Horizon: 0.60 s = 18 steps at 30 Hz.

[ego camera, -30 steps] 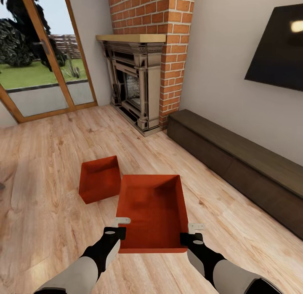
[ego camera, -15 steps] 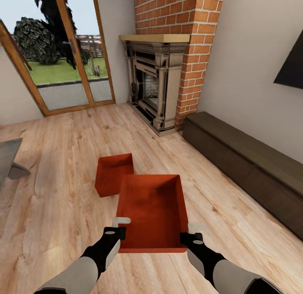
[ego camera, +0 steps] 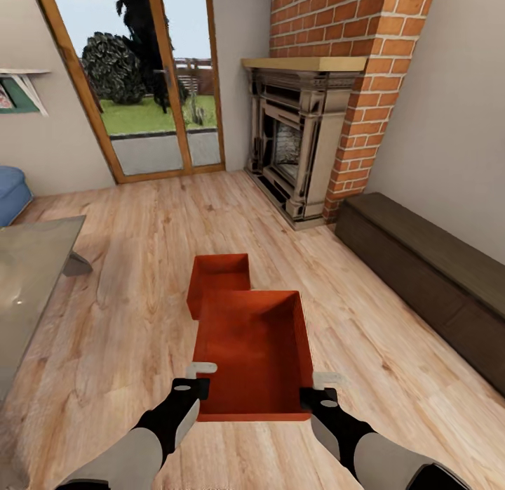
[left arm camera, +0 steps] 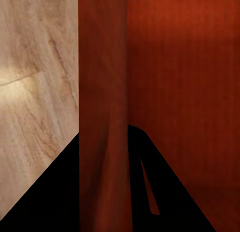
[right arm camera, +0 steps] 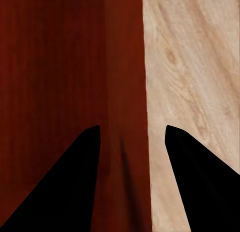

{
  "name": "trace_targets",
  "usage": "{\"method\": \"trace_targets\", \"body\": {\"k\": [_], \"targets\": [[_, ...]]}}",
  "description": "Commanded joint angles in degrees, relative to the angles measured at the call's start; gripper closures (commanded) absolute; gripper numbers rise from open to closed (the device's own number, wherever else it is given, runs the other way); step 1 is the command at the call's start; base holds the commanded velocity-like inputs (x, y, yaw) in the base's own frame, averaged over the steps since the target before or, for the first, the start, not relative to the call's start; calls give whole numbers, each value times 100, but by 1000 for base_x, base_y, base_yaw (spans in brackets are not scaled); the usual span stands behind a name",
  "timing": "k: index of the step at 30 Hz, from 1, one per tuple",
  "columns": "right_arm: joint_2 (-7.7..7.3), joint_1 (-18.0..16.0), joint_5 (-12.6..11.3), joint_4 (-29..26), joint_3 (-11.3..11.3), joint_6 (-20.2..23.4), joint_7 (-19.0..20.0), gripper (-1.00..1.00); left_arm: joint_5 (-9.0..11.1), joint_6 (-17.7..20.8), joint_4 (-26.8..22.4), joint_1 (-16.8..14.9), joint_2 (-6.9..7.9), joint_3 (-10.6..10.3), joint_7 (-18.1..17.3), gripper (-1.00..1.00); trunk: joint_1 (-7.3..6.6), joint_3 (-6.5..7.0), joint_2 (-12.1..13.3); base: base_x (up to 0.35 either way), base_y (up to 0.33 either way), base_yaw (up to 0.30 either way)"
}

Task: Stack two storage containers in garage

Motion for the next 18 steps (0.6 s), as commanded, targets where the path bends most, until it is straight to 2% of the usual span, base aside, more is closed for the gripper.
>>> {"method": "trace_targets", "body": {"k": [1,14,18], "targets": [[-34,-4,44,-7,-60,-30,-113,100,-105,54,-4,-3,4,105,167,100,0,-4,-2,0,0,300],[-40,-2,38,-7,-60,-30,-113,100,-106,44,-4,-3,-4,105,165,100,0,-4,-2,0,0,298],[-40,-4,40,-7,-60,-30,-113,100,-107,44,-4,0,-4,105,156,100,0,-4,-2,0,0,50]]}}
